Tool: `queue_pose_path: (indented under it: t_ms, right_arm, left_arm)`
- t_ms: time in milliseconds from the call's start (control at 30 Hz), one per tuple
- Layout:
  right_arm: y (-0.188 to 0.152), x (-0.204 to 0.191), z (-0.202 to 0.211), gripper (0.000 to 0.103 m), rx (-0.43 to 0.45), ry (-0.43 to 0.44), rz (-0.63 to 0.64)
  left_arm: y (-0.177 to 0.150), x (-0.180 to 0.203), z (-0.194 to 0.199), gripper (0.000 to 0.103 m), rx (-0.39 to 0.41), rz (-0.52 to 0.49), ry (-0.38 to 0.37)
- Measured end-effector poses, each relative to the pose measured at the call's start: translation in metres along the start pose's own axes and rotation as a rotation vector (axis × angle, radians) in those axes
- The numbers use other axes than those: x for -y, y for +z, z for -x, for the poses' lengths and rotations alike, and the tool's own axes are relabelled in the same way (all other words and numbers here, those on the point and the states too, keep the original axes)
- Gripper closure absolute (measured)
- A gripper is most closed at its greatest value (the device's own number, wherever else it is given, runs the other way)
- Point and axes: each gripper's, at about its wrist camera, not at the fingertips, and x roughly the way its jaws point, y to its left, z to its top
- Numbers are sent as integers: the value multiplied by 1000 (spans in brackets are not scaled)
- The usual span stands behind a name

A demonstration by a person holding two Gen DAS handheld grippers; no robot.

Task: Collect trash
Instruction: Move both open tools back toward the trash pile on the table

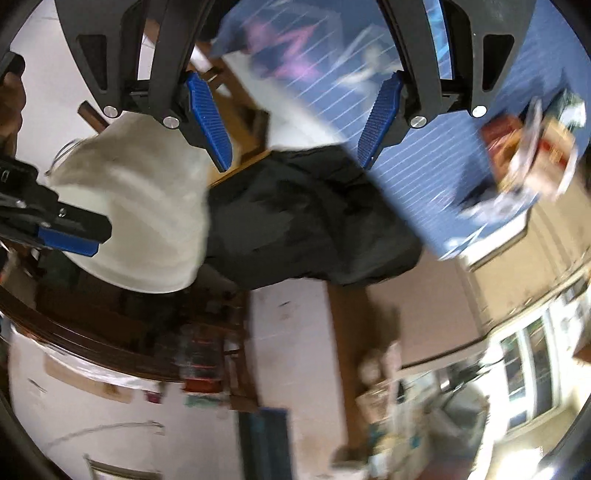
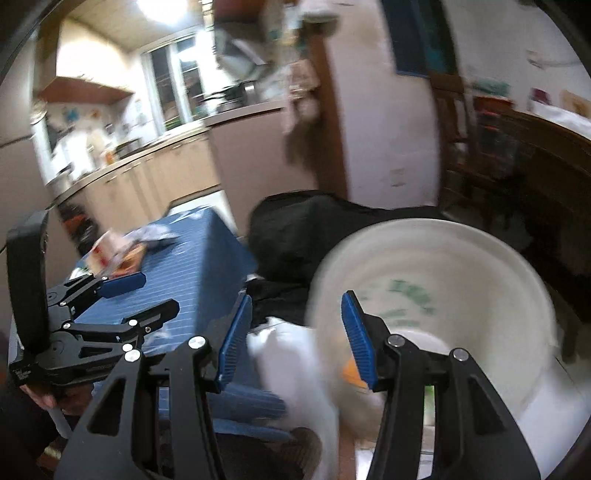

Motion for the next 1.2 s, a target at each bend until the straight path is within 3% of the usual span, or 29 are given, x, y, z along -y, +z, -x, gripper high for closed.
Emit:
queue_pose_path:
  t_ms: [200, 367, 533, 600, 733, 933, 1067, 1133, 1200]
  right_arm:
    - [-2, -69, -43, 54, -68, 125, 110]
    - [-6, -131, -84, 54, -145, 237, 201]
    - [-6, -180, -121, 50, -214, 324, 256]
    - [-5, -195, -131, 44, -230, 342, 259]
    - [-2, -213, -135, 43, -229, 373, 254]
    - [-13, -224, -135, 43, -258, 362, 242]
    - [-19, -219, -133, 43, -279, 350, 225]
    - [-21, -217, -134, 43, -282, 340, 225]
    - [-22, -215, -133, 43, -279, 335, 228]
  left_arm:
    - [-50, -89, 25, 31, -40, 140, 176]
    - [-89, -165, 46, 31, -77, 264, 279]
    - [-110, -241, 68, 31, -100, 322, 386]
    - [-108, -278, 76, 25, -101, 342, 391]
    - [-80, -353, 68, 18, -146, 379, 385]
    - [-49, -465, -7, 18, -337, 477, 389]
    - [-57, -493, -45, 19, -475, 544, 328]
    - [-63, -484, -51, 19, -549, 516, 349]
    - [-70, -465, -36, 19, -553, 474, 301]
